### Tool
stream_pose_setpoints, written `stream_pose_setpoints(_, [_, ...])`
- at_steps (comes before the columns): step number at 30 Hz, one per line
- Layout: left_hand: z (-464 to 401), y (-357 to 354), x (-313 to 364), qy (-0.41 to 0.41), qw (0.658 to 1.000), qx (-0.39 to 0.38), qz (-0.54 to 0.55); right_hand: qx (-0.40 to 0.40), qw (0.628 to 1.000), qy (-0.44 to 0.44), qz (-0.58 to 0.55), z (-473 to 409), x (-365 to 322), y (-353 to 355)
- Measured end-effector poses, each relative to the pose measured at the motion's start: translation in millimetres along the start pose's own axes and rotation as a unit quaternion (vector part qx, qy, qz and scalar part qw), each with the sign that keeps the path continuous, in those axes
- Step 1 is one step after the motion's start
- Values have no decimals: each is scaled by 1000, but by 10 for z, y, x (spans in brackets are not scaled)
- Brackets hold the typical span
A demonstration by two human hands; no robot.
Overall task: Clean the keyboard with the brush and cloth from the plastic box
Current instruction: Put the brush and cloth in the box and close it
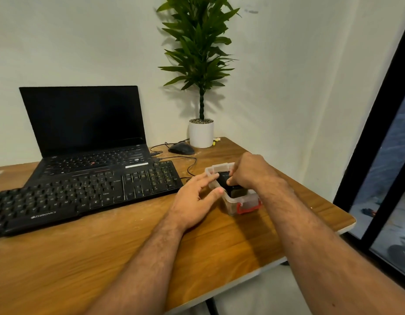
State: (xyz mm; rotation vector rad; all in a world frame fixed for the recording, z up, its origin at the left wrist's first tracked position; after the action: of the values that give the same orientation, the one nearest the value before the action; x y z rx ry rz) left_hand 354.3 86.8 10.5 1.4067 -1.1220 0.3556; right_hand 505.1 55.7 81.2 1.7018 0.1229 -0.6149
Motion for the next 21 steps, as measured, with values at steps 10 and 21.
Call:
stream_pose_setpoints(10, [87, -3, 76, 23, 999, -25, -4, 127, 985, 53, -101, 102, 319, 287])
stream_pose_setpoints(21, [115, 15, 104, 32, 999, -22, 7, 38, 992, 43, 111, 209, 895, -45])
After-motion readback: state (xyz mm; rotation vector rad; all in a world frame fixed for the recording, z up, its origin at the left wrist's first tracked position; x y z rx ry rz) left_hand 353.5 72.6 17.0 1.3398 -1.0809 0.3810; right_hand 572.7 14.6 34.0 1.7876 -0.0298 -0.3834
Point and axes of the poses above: each hand's wrist, its own z-axis away from the middle knuckle, its own y-axis out of the back of the hand, x = y × z, the point moved 6 cm from there along -z, towards the middle knuckle, and after that the axes turned 4 degrees about y, right-handed, at the moved point
